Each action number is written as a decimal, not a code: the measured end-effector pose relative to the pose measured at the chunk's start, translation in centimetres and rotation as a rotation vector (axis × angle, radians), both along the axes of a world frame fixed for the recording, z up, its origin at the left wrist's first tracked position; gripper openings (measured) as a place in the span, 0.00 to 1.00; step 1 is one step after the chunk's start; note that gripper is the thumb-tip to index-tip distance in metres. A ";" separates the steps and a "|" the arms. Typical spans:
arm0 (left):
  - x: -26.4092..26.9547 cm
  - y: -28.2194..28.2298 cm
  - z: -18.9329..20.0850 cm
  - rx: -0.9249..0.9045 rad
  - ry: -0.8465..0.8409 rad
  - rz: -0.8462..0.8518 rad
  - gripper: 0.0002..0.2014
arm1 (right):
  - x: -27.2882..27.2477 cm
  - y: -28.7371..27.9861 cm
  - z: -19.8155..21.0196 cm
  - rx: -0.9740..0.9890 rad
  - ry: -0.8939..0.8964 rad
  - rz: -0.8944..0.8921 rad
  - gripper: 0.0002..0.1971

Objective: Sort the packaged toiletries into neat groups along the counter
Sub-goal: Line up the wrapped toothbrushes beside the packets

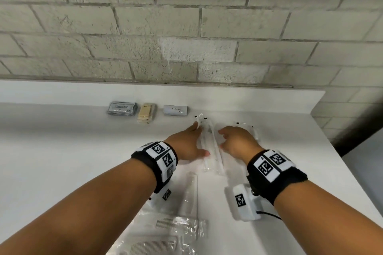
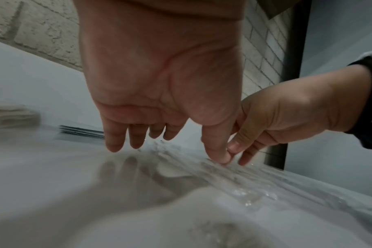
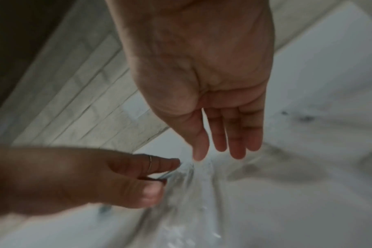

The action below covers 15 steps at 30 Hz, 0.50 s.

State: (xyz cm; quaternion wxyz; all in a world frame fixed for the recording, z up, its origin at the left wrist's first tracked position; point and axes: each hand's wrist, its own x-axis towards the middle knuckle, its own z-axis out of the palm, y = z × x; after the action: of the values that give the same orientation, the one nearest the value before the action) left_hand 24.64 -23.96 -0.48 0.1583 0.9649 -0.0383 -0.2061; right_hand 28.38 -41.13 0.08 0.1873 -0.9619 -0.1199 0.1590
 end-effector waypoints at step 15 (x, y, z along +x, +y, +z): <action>0.9 0.4 -0.2 0.078 0.089 -0.081 0.52 | 0.5 2.6 -1.9 -0.161 0.079 0.193 0.36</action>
State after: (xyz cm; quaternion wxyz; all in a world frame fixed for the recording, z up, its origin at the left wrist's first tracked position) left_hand 25.55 -23.57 -0.68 0.1135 0.9578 -0.0621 -0.2566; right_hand 28.86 -38.53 -1.81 0.0982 -0.9508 -0.1913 0.2231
